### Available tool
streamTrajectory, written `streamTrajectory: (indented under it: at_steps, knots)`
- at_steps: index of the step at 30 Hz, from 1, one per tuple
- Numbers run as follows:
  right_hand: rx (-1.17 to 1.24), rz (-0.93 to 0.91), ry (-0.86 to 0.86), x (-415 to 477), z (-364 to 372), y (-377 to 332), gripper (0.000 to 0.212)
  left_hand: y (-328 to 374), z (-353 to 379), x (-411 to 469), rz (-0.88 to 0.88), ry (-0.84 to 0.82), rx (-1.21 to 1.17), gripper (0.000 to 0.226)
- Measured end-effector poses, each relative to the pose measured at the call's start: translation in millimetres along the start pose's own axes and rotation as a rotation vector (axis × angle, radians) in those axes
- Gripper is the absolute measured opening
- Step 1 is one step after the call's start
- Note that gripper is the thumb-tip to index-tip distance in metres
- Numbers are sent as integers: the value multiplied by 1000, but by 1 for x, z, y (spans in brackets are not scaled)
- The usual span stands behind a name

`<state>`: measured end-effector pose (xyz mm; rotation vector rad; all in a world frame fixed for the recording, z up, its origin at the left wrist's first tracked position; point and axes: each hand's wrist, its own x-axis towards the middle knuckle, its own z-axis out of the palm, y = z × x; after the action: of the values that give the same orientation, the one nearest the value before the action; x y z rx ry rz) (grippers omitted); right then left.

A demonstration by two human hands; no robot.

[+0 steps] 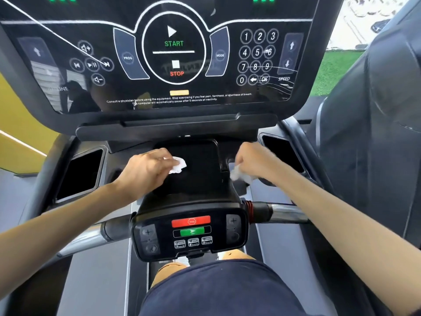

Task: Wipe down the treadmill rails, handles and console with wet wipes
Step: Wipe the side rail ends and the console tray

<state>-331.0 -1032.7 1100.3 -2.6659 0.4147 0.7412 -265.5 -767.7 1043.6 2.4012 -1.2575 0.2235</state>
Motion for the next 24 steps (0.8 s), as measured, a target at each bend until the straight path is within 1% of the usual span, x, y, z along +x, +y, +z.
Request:
streamTrajectory:
  at_steps: [1, 2, 3, 5, 7, 8, 10, 11, 12, 13, 14, 15, 16, 17, 19, 20, 21, 22, 23, 24]
  knots:
    - [-39, 34, 52, 1, -2, 10, 10, 2, 1, 0, 4, -5, 0, 21]
    - [-22, 54, 84, 2, -2, 17, 13, 3, 1, 0, 11, -9, -5, 22]
    - [57, 50, 81, 1, -4, 21, 17, 3, 1, 1, 18, -12, -12, 26]
    - [295, -24, 46, -2, -5, 19, 25, 1, 2, 4, 31, -21, -25, 32]
    - [412, -94, 10, -9, -3, 6, 25, 0, 3, 7, 43, -48, -24, 29]
    - [412, -109, -27, -10, 1, 1, 23, 1, 3, 10, 48, -61, -24, 26]
    - [357, -81, -48, -8, 10, -1, 21, 3, 4, 15, 57, -75, -33, 24]
    - [313, -48, -10, -4, 15, 4, 20, 5, 3, 17, 63, -79, -39, 27]
    - [207, 5, 43, -2, 17, 11, 18, 6, 4, 19, 73, -79, -42, 30]
    - [63, 52, 105, -3, 15, 17, 14, 7, 3, 20, 80, -79, -39, 30]
    - [-1, 82, 151, -5, 13, 22, 12, 8, 3, 20, 81, -80, -35, 26]
    - [20, 91, 163, -7, 9, 25, 13, 9, 4, 20, 78, -82, -29, 19]
    - [121, 70, 137, -10, 5, 24, 12, 9, 4, 20, 70, -81, -26, 15]
    - [218, 17, 119, -13, 0, 20, 9, 10, 4, 20, 53, -90, -25, 17]
    - [337, -107, 103, -20, -5, 4, 14, 11, 5, 20, 27, -122, -30, 23]
    - [360, -149, 68, -20, -3, -4, 17, 11, 6, 20, 30, -128, -31, 24]
    - [351, -153, 24, -18, 1, -8, 18, 12, 5, 21, 40, -133, -28, 23]
    - [281, -118, 10, -15, 6, -8, 17, 11, 4, 21, 59, -132, -21, 21]
    - [140, -70, 36, -14, 9, -5, 15, 10, 1, 21, 81, -135, -8, 17]
    - [-44, -17, 127, -15, 9, 0, 14, 8, -1, 20, 101, -140, 4, 17]
